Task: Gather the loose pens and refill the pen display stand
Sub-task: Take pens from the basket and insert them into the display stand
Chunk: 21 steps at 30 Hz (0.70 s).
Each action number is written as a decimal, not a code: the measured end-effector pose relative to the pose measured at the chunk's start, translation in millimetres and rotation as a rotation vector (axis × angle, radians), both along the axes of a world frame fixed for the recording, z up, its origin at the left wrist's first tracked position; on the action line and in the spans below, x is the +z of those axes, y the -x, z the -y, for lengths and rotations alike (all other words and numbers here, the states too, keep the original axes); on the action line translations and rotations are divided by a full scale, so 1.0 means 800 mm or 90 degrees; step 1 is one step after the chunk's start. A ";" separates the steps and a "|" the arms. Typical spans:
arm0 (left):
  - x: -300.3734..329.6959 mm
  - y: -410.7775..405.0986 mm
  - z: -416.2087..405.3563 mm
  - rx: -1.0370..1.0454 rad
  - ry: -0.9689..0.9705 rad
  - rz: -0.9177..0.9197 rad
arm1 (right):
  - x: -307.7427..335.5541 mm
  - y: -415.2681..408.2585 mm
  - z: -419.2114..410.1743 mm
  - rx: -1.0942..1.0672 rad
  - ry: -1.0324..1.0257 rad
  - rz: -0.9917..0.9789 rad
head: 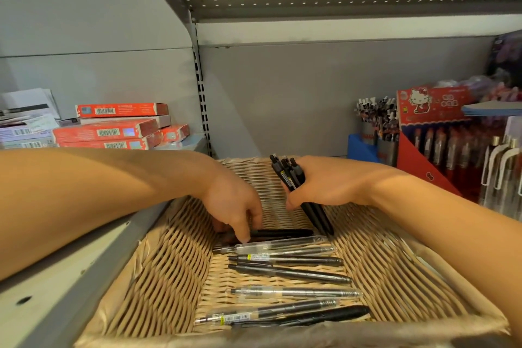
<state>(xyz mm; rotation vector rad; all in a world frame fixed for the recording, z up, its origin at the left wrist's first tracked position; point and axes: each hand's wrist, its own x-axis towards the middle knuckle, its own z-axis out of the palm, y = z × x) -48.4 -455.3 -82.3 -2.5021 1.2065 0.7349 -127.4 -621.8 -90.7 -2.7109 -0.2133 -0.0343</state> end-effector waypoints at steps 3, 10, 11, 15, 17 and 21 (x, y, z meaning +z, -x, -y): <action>-0.001 0.003 0.000 -0.035 -0.042 0.021 | 0.000 0.000 0.000 0.003 -0.005 -0.001; 0.003 -0.005 -0.002 -0.034 0.067 0.089 | -0.001 -0.001 0.001 0.016 -0.029 0.013; 0.008 -0.009 -0.003 -0.002 0.153 0.078 | -0.001 -0.001 0.001 0.021 -0.035 0.013; 0.017 -0.019 -0.001 0.086 0.430 0.061 | -0.002 -0.004 0.003 0.014 -0.056 0.024; 0.014 -0.017 0.001 0.124 0.505 0.017 | -0.004 -0.005 0.003 0.003 -0.063 0.031; 0.014 -0.012 0.004 0.166 0.644 -0.117 | -0.006 -0.007 0.004 -0.012 -0.081 0.039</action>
